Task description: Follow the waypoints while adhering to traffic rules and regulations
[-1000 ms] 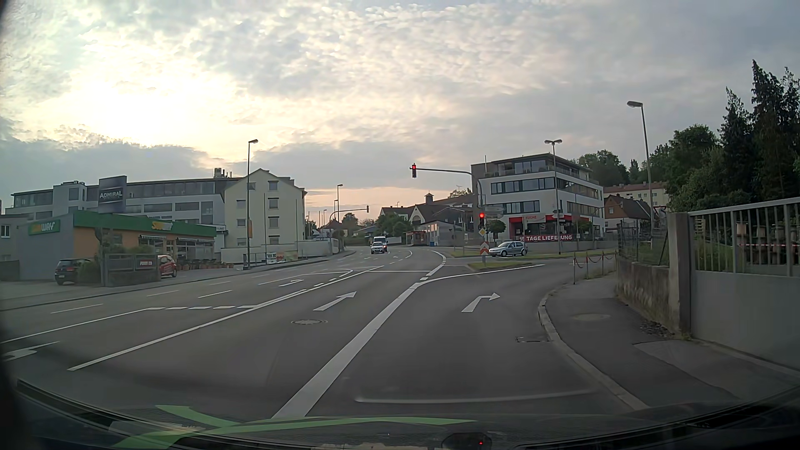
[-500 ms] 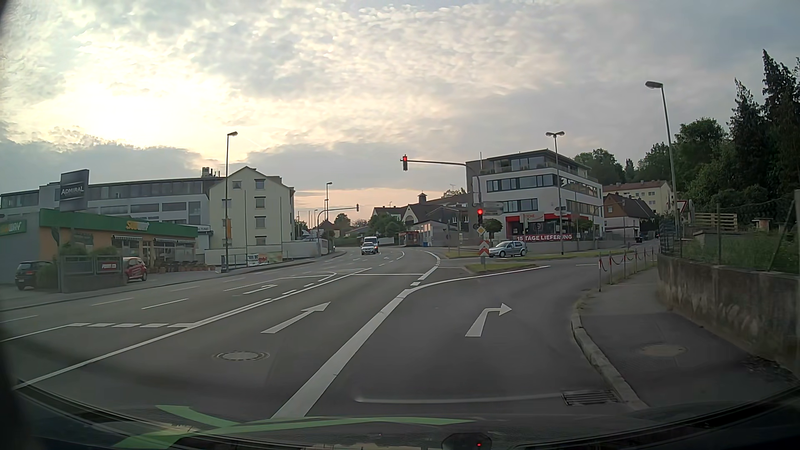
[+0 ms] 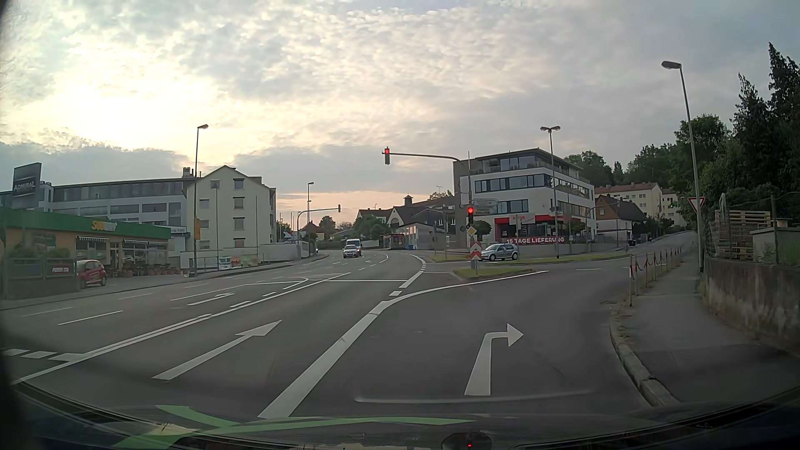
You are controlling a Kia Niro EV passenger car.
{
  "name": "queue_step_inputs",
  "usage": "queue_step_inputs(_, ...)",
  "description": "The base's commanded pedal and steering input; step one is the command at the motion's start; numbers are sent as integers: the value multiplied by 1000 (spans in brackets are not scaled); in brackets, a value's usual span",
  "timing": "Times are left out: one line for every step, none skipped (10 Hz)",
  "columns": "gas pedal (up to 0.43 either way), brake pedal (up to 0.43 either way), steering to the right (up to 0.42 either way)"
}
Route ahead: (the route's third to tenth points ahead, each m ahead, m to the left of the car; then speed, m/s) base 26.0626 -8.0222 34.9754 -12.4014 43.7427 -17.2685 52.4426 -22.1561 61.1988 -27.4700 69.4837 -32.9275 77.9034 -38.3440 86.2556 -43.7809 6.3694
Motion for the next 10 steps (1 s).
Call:
queue_step_inputs(39, 0, 57)
queue_step_inputs(39, 0, 61)
queue_step_inputs(39, 0, 66)
queue_step_inputs(39, 0, 72)
queue_step_inputs(39, 0, 80)
queue_step_inputs(39, 0, 86)
queue_step_inputs(39, 0, 97)
queue_step_inputs(39, 0, 108)
queue_step_inputs(39, 0, 119)
queue_step_inputs(39, 0, 126)
